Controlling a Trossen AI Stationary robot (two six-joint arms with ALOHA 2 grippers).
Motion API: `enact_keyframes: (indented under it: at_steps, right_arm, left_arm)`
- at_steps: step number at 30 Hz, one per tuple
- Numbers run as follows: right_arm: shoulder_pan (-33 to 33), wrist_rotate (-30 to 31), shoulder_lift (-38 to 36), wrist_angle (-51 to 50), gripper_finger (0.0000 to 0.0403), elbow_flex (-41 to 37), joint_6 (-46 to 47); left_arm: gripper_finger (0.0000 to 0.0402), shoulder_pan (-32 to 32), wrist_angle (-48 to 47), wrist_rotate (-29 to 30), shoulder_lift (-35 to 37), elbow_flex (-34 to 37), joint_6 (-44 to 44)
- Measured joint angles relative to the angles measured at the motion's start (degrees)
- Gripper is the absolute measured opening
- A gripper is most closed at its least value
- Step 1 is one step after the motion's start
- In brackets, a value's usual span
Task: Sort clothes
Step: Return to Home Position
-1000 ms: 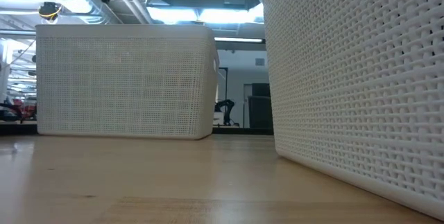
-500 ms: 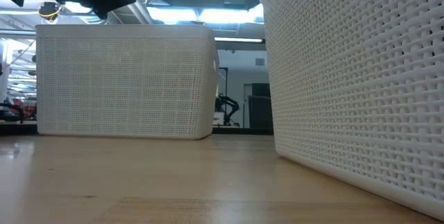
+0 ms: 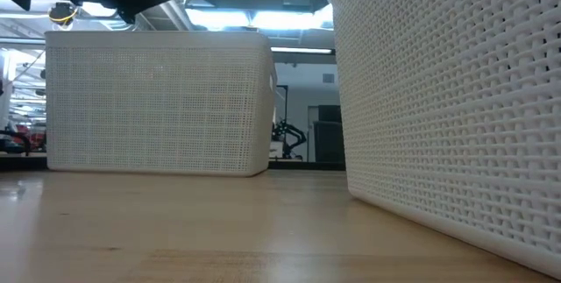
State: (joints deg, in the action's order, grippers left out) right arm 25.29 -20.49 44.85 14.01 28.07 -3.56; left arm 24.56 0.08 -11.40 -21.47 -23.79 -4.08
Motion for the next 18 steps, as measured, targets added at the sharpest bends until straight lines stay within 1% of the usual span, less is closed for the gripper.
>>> enact_keyframes:
  at_steps: [1, 4, 7, 14, 18]
  right_arm:
    - [0.0, 0.6, -1.2, 0.4, 0.0017, -1.1, 0.5]
    - [-0.1, 5.5, -4.8, 0.4, 0.0017, -4.3, 1.8]
    - [-0.1, 8.7, -8.8, 1.2, 0.0017, -6.8, 2.2]
    - [-0.1, 11.5, -17.6, 1.1, 0.0017, -12.2, 5.2]
    - [-0.1, 12.0, -20.9, 0.9, 0.0017, -15.6, 6.2]
  left_arm:
    - [0.0155, 0.0, 0.0, 0.0, 0.0, 0.0, 0.0]
    - [0.0155, 0.0, 0.0, 0.0, 0.0, 0.0, -0.2]
    - [0.0155, 0.0, 0.0, 0.0, 0.0, 0.0, -0.4]
    - [0.0155, 0.0, -0.5, 0.0, 0.0, 0.0, -0.4]
    - [0.0155, 0.0, -0.5, 0.0, 0.0, 0.0, -0.4]
